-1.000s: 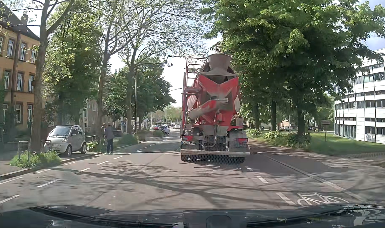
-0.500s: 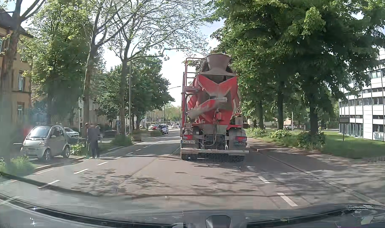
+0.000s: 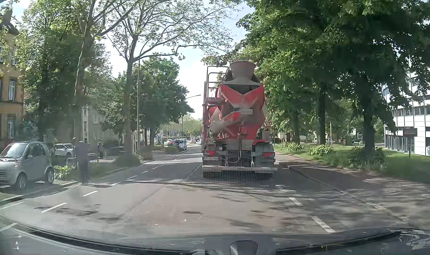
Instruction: Follow the waypoints while adhering to traffic rules and regulations
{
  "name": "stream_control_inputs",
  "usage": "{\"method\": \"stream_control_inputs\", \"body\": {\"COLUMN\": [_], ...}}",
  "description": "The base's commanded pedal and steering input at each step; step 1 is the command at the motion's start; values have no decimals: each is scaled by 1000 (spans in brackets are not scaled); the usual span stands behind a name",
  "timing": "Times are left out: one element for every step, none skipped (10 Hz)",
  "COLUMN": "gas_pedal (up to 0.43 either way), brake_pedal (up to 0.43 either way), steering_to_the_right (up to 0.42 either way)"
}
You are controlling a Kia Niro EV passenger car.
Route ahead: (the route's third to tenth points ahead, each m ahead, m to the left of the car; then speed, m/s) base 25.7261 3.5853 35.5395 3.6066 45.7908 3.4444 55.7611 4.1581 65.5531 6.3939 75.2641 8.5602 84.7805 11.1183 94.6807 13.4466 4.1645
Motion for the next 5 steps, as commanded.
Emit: {"method": "stream_control_inputs", "body": {"gas_pedal": [0, 0, 0, 0, 0], "brake_pedal": [0, 0, 0, 0, 0], "steering_to_the_right": [0, 0, 0, 0, 0]}}
